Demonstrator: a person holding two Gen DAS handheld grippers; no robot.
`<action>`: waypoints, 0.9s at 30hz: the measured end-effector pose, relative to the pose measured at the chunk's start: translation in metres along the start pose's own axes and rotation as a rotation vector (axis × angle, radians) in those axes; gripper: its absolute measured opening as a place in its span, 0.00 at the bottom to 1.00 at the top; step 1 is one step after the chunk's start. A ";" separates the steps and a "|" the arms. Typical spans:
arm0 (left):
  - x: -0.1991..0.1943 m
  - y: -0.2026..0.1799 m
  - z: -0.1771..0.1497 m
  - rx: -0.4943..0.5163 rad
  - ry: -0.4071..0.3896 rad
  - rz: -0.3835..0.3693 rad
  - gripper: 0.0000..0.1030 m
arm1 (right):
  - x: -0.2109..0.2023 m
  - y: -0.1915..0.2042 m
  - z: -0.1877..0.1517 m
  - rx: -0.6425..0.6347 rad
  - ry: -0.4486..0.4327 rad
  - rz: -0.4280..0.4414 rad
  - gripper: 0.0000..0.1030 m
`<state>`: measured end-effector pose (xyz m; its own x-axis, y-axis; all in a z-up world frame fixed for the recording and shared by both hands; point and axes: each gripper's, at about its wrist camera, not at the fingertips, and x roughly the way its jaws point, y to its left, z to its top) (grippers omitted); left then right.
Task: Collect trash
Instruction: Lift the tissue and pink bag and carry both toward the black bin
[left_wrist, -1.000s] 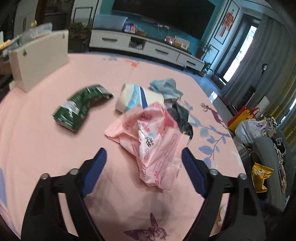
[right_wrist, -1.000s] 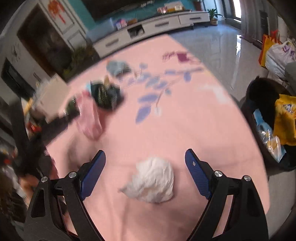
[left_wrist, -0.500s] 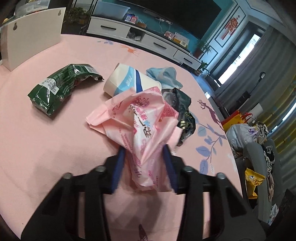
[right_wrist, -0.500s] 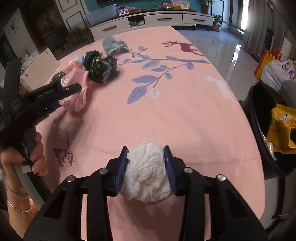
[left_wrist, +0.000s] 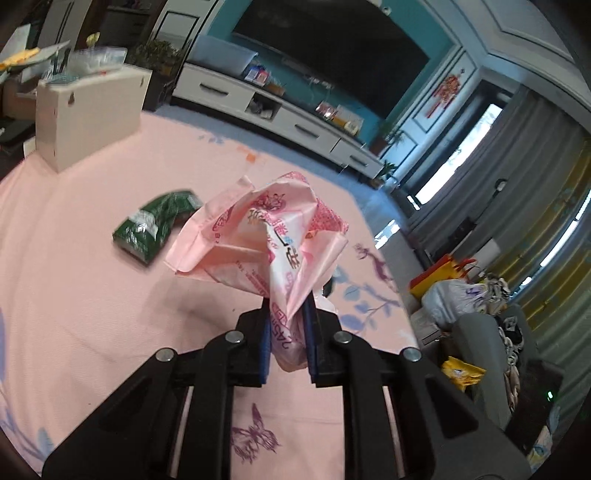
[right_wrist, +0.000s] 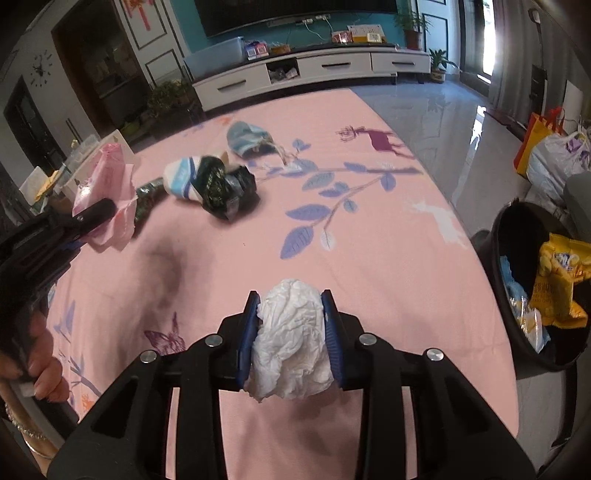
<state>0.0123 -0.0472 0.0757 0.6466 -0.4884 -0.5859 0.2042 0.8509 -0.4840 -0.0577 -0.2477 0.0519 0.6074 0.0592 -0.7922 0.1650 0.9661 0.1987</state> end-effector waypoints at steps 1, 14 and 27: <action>-0.007 -0.003 0.002 0.007 -0.009 -0.013 0.15 | -0.005 0.002 0.003 0.000 -0.023 0.007 0.33; -0.055 -0.037 0.004 0.085 -0.091 -0.089 0.16 | -0.074 0.026 0.064 -0.085 -0.244 0.028 0.33; -0.050 -0.064 -0.009 0.173 -0.071 -0.102 0.16 | -0.084 -0.033 0.065 0.059 -0.313 -0.073 0.33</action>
<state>-0.0398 -0.0796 0.1300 0.6650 -0.5638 -0.4898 0.3900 0.8214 -0.4161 -0.0639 -0.3008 0.1497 0.8002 -0.0982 -0.5917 0.2556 0.9483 0.1883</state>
